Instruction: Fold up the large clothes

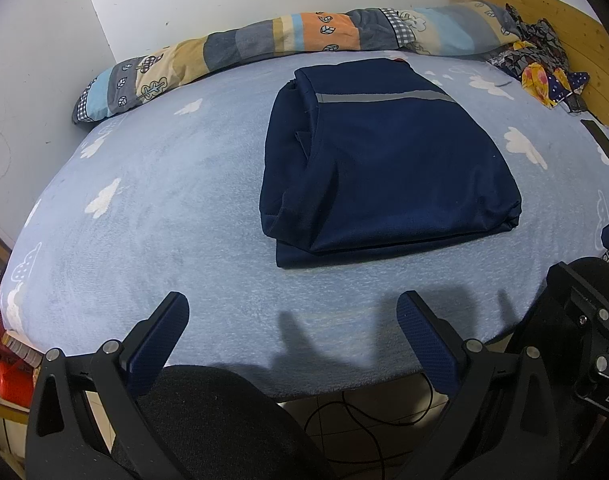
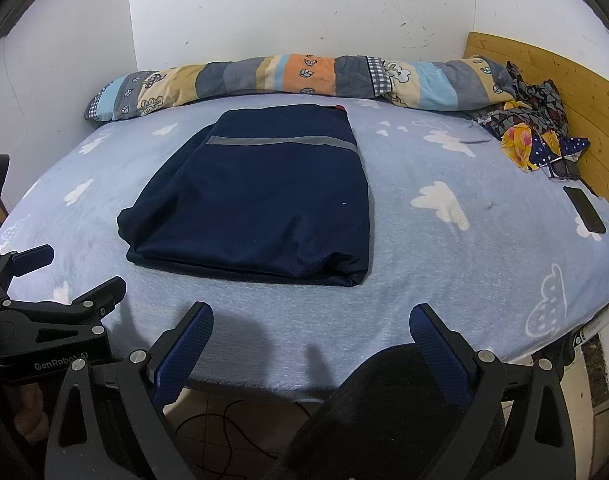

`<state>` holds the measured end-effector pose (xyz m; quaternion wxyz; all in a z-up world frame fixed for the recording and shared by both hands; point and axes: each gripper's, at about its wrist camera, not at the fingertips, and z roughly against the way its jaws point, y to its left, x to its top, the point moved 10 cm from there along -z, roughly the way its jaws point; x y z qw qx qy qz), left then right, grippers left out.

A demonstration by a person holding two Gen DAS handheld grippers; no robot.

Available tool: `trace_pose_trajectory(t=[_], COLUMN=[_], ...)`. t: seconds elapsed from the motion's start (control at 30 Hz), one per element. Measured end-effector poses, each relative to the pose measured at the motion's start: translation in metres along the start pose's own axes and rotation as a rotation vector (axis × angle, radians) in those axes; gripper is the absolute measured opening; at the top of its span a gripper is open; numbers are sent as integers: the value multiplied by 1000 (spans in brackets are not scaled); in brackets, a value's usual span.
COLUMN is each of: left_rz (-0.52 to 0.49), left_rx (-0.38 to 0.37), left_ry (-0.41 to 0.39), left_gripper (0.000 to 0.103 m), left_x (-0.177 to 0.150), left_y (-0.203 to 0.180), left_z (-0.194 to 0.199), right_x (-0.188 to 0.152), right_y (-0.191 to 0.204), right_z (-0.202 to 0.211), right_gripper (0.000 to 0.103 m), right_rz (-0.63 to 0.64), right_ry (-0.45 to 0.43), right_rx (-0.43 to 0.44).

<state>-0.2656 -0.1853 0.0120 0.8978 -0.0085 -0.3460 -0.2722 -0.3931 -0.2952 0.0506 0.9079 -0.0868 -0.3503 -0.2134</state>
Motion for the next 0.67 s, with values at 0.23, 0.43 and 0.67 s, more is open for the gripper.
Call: trace_pose_trajectory(t=[0.23,0.43,0.67], left_rz=[-2,-2,4], left_rx=[1,6,44], left_ry=[-2,-1,-41], left_gripper=[103,103,103], left_x=[0,1,4], left_y=[-1,-1,8], left_z=[0,0,8], right_x=[0,0,1], right_y=[0,-1,-2], right_z=[0,-1,2], right_gripper=[100,100,99], right_rz=[1,3,3], right_ry=[0,-3,-12], right_rx=[0,2,9])
